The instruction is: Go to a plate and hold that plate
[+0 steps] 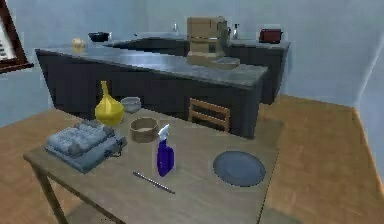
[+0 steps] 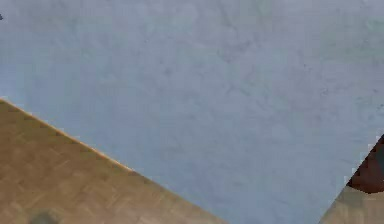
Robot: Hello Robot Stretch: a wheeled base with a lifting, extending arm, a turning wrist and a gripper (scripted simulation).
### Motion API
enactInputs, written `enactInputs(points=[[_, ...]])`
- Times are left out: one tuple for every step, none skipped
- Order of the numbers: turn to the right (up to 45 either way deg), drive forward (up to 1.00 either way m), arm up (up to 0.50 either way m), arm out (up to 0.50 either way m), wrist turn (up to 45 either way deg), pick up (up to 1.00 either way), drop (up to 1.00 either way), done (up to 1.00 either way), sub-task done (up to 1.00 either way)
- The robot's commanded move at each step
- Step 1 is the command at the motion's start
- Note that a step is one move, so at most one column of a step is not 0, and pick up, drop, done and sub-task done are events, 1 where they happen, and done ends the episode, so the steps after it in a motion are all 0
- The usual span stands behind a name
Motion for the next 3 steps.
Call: enactInputs(points=[[45.0,0.0,0.0,0.0,0.0,0.0,0.0,0.0,0.0],[45.0,0.0,0.0,0.0,0.0,0.0,0.0,0.0,0.0],[45.0,0.0,0.0,0.0,0.0,0.0,0.0,0.0,0.0]])
